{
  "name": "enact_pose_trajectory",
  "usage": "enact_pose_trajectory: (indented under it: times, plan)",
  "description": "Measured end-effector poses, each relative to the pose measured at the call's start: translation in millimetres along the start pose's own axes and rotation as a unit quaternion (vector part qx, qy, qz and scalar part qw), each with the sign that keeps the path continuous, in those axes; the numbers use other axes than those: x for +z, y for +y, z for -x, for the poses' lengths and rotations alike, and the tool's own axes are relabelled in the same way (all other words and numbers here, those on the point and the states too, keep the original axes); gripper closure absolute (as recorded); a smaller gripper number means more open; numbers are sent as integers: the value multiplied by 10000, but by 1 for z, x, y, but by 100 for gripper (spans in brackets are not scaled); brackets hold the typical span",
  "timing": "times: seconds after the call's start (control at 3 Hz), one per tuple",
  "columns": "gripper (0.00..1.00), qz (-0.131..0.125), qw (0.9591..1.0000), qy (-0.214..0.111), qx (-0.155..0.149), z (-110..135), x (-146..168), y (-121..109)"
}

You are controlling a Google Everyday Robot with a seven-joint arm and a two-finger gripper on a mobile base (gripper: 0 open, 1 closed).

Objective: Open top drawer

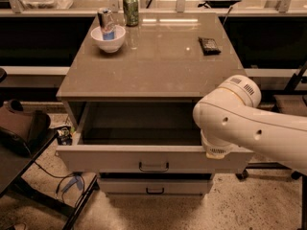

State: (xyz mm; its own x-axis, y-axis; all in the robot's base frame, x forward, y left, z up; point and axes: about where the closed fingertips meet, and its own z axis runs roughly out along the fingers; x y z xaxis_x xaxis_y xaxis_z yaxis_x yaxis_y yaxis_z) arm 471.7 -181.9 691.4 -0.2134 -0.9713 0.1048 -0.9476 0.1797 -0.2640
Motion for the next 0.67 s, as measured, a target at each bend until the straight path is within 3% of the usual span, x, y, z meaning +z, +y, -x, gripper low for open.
enact_pose_trajectory:
  times: [0.33, 0.67]
  plan:
    - [100, -182, 9997, 161, -22, -17, -48, 26]
    - [100, -343, 9985, 110, -402, -15, -104, 36]
